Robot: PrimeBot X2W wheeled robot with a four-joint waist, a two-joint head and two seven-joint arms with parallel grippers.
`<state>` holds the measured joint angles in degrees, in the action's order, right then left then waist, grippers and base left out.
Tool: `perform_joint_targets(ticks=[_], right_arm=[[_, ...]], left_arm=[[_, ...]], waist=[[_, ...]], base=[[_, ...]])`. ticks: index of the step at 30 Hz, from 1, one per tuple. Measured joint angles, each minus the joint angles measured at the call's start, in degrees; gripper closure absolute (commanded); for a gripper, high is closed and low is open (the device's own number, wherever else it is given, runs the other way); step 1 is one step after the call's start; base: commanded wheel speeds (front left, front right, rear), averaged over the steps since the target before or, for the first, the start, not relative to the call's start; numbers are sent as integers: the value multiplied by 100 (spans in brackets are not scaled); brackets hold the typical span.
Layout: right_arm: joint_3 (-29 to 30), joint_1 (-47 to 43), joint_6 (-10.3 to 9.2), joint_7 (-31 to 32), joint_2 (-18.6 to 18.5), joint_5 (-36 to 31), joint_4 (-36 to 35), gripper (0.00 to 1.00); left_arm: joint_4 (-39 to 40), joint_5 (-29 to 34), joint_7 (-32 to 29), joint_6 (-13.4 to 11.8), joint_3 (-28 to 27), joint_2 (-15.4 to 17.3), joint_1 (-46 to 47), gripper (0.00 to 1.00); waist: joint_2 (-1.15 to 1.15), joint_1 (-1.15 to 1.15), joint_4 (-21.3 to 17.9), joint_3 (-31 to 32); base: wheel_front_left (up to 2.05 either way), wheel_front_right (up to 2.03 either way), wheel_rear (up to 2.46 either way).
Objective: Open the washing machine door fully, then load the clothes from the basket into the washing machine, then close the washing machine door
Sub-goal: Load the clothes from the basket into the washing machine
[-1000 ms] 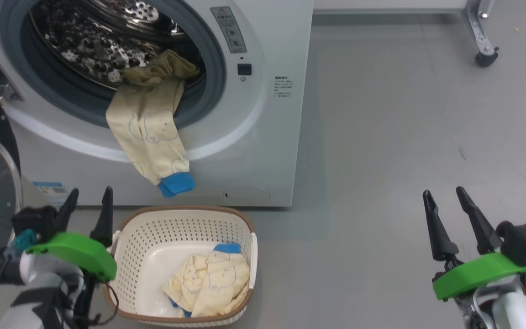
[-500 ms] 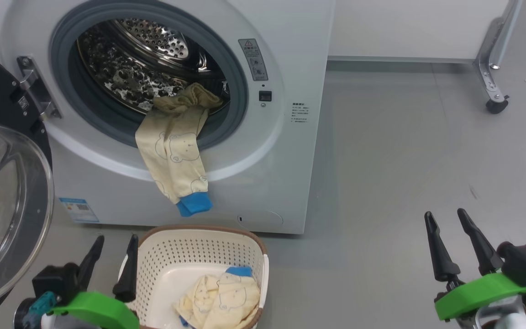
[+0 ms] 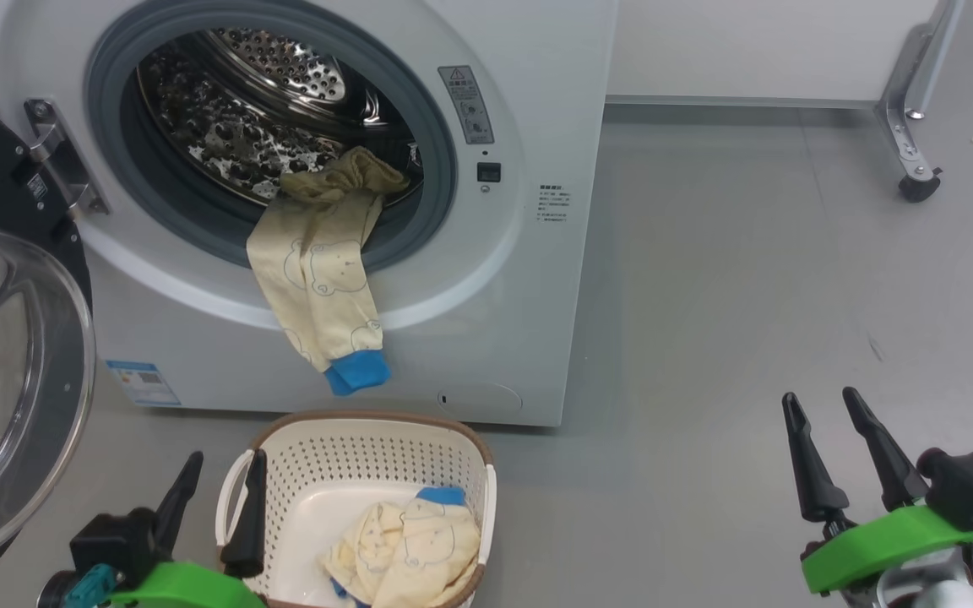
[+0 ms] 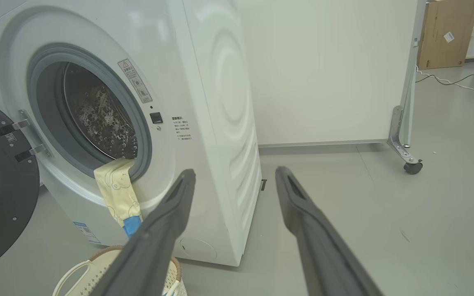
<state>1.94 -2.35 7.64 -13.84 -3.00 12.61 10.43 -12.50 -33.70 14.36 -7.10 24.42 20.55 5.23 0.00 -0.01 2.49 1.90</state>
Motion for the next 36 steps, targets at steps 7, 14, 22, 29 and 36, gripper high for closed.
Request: perform_joint_targets(ticks=[7,14,22,29,36], right_arm=[[-1,-76,0,-1,19,0,16,0],[-23,-87,0,-11,24,0,31,0],[-23,-87,0,-30,30,0,37,0],[-37,-78,0,-30,31,-1,35,0],[-57,15,0,-30,30,-1,18,0]], left_arm=[[-36,96,-1,0,69,-33,0,0],[-40,97,-1,-1,96,-42,1,0],[-52,97,-1,-1,143,-51,3,0],[-100,135,-1,-1,147,-100,12,0],[-162,145,-1,-16,108,-157,117,0]], waist=[[0,0,55,-11],[0,0,46,-23],[0,0,15,-66],[0,0,-30,-182],[0,1,-111,-450]], base=[[0,0,0],[0,0,0],[0,0,0],[0,0,0],[0,0,0]])
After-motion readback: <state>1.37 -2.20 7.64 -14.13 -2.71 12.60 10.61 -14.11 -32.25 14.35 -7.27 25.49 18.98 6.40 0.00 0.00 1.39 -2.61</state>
